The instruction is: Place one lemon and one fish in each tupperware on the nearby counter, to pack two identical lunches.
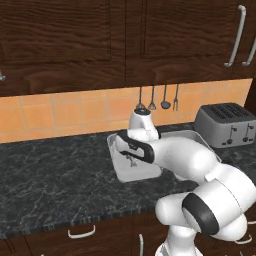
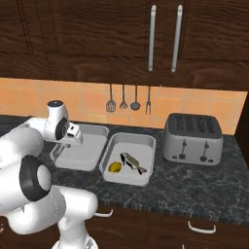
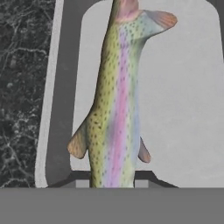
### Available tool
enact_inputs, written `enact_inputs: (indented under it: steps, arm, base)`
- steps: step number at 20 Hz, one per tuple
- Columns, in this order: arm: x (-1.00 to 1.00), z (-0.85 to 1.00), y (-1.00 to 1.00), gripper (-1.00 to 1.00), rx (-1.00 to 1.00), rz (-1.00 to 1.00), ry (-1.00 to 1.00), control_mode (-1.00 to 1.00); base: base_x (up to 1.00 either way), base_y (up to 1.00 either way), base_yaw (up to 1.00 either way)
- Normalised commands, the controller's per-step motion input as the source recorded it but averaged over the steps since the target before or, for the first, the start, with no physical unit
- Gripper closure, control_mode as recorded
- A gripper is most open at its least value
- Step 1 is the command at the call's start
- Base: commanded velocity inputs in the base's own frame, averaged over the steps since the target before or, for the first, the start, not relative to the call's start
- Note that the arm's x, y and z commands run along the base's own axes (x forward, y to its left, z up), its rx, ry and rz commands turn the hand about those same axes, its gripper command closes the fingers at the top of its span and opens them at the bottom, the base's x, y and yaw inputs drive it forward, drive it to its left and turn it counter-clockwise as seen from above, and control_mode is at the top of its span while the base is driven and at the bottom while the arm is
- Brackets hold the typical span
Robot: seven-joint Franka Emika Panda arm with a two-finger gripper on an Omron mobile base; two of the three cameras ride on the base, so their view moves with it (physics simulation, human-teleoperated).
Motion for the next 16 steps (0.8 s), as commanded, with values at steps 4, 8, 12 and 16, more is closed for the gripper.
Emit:
enact_inputs:
  steps: [4,8,12,16]
  arm:
    - [0.53,-0.42,0.18,1.00,0.00,0.00,0.00,-1.00]
    - [0.49,-0.37,0.07,1.00,0.00,0.00,0.00,-1.00]
    - [0.34,-0.30,0.00,1.00,-0.01,0.00,0.00,-1.00]
    - [0.37,-0.38,0.01,1.00,-0.03,0.00,-0.01,-1.00]
  base:
    - [0.00,0.00,0.00]
    - [0.00,0.00,0.00]
    - [0.00,0.00,0.00]
    - [0.00,0.00,0.00]
